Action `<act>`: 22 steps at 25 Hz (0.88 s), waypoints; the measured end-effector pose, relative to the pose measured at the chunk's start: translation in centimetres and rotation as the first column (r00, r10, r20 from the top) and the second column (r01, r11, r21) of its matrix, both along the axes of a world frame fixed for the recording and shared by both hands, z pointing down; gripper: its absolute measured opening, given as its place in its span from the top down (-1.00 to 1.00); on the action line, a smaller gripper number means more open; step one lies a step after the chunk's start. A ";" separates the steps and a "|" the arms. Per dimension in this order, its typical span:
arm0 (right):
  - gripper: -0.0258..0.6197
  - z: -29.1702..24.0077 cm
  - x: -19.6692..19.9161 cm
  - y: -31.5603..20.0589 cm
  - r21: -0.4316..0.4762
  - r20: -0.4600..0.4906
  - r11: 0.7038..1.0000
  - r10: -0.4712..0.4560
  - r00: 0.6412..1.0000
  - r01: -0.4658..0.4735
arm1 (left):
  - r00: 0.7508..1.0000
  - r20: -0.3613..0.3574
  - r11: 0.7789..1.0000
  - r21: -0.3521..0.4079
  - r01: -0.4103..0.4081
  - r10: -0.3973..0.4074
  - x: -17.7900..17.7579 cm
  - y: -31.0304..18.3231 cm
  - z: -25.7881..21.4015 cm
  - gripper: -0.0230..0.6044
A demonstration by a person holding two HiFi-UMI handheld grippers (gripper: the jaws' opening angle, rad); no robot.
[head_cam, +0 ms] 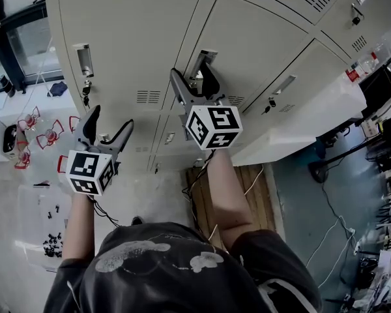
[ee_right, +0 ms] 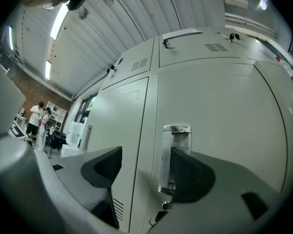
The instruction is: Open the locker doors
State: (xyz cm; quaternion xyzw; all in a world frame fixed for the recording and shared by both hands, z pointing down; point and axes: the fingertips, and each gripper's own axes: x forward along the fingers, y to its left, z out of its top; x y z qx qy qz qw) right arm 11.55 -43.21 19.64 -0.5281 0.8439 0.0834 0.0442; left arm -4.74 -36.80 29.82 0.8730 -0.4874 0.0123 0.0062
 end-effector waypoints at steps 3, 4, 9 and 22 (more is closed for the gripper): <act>-0.07 0.0 -0.1 -0.5 -0.002 0.004 1.000 0.015 1.000 -0.015 | 1.000 -0.003 1.000 0.001 -0.006 0.006 -0.2 -0.2 -0.1 -0.33; -0.07 0.0 -0.1 -0.7 -0.002 0.007 1.000 0.020 1.000 -0.020 | 1.000 -0.004 1.000 0.003 -0.006 0.006 -0.3 -0.2 -0.2 -0.33; -0.07 -0.2 -0.2 -1.3 0.004 0.026 0.999 0.036 0.999 -0.036 | 1.000 -0.011 1.000 0.006 -0.001 0.001 -0.8 -0.6 -0.3 -0.33; -0.04 -0.5 0.0 -0.5 -0.017 0.065 0.999 0.036 0.997 -0.035 | 1.000 -0.020 1.000 -0.001 -0.019 0.019 -0.1 -0.3 -0.1 -0.33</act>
